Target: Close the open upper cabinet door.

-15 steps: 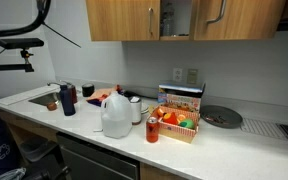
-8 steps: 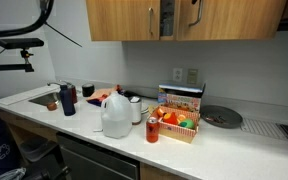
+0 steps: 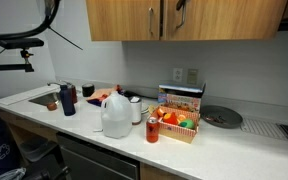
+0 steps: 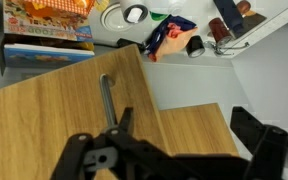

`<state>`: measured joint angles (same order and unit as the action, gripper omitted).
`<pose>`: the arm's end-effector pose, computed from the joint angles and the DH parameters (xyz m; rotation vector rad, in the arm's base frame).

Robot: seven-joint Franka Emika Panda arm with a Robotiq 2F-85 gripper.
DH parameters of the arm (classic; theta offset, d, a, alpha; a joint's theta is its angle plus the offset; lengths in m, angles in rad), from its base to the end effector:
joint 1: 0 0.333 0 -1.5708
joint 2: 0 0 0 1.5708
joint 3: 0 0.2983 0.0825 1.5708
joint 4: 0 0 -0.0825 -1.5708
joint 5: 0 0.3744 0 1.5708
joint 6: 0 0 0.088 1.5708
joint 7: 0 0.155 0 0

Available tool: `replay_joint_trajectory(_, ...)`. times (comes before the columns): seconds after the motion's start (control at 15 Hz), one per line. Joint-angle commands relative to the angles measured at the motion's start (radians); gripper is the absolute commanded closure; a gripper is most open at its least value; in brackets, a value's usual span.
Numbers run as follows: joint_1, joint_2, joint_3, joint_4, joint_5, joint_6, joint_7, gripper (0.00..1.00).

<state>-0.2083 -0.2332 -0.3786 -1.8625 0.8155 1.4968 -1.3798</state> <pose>0.4407 -0.1730 0.5898 -2.1915 -0.9376 -0.8583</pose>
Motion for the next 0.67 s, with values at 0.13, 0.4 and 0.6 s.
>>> replay_joint_trajectory(0.13,0.004,0.078,0.045,0.018,0.069,0.105,-0.086,0.00)
replay_joint_trajectory(0.4,0.002,0.108,0.075,0.019,0.110,0.130,-0.085,0.00)
replay_joint_trajectory(0.6,-0.002,0.047,0.087,-0.001,0.095,0.016,-0.048,0.00)
